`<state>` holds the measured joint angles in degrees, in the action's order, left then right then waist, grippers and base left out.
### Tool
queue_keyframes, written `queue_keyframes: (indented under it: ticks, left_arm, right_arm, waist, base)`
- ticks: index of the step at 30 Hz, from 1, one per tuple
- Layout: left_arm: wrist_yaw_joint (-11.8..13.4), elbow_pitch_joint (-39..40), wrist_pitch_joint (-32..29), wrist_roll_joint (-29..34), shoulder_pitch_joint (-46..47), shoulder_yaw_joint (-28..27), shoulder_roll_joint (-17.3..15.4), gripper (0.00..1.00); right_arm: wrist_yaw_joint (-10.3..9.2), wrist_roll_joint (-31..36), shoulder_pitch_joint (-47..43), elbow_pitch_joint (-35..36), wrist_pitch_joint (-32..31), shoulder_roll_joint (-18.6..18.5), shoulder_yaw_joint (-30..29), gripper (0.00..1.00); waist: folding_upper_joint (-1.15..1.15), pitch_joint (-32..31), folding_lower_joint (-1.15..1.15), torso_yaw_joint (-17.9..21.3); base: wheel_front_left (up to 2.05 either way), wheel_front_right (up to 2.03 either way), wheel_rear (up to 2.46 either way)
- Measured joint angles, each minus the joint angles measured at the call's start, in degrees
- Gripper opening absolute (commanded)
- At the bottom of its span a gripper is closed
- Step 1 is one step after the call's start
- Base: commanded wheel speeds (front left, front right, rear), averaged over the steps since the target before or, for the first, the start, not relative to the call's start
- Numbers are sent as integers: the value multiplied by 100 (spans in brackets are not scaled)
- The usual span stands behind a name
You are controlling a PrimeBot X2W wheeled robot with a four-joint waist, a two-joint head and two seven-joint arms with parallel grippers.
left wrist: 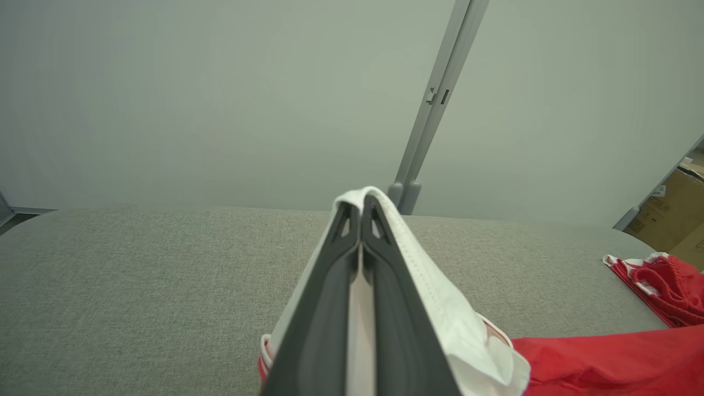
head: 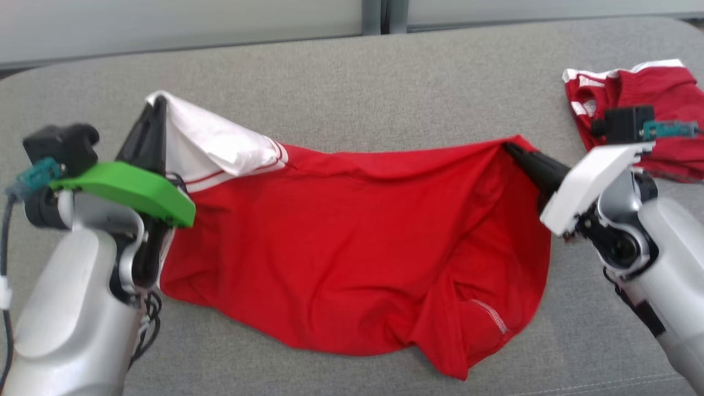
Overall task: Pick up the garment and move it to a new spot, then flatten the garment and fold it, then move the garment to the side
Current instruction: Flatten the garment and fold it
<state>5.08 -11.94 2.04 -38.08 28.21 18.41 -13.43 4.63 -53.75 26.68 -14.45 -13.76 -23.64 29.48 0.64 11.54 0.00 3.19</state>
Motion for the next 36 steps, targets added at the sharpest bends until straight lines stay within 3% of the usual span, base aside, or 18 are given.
queue_keyframes:
  ticks: [1, 2, 3, 9, 15, 26, 36]
  left_arm:
    - [0, -48, -5, 9, 138, 3, 1, 0]
    - [-1, -88, -7, 22, 253, 2, 7, 0]
    - [-1, -134, -5, 26, 346, -2, 9, 0]
    - [-2, -525, 89, 4, 476, -207, 11, 0]
    - [-13, -805, 419, -40, 471, -419, -1, 0]
    - [-213, -916, 1017, -114, 208, -572, 152, 0]
    - [-315, -656, 1170, -387, -61, -1001, 146, 0]
  right_arm:
    - [-25, 60, 153, -97, -25, 41, 3, 47]
    - [-25, 113, 271, -180, -43, 69, 23, 94]
    - [-24, 178, 378, -268, -46, 109, 56, 100]
    - [105, 396, 682, -523, 100, 397, 285, 100]
    - [192, 446, 566, -610, 676, 352, 275, 100]
    - [242, 545, -346, -36, 1782, 183, 248, 100]
    - [243, 694, -848, 323, 2138, 201, 577, 100]
  waist:
    - [0, 72, 0, -12]
    - [0, 144, 0, -23]
    - [0, 218, 0, -32]
    - [0, 594, 0, -15]
    - [0, 728, 0, 192]
    - [0, 698, 0, 472]
    - [0, 744, 0, 533]
  base:
    - [0, 0, 0]
    - [0, 0, 0]
    - [0, 0, 0]
    - [0, 0, 0]
    - [0, 0, 0]
    - [0, 0, 0]
    - [0, 0, 0]
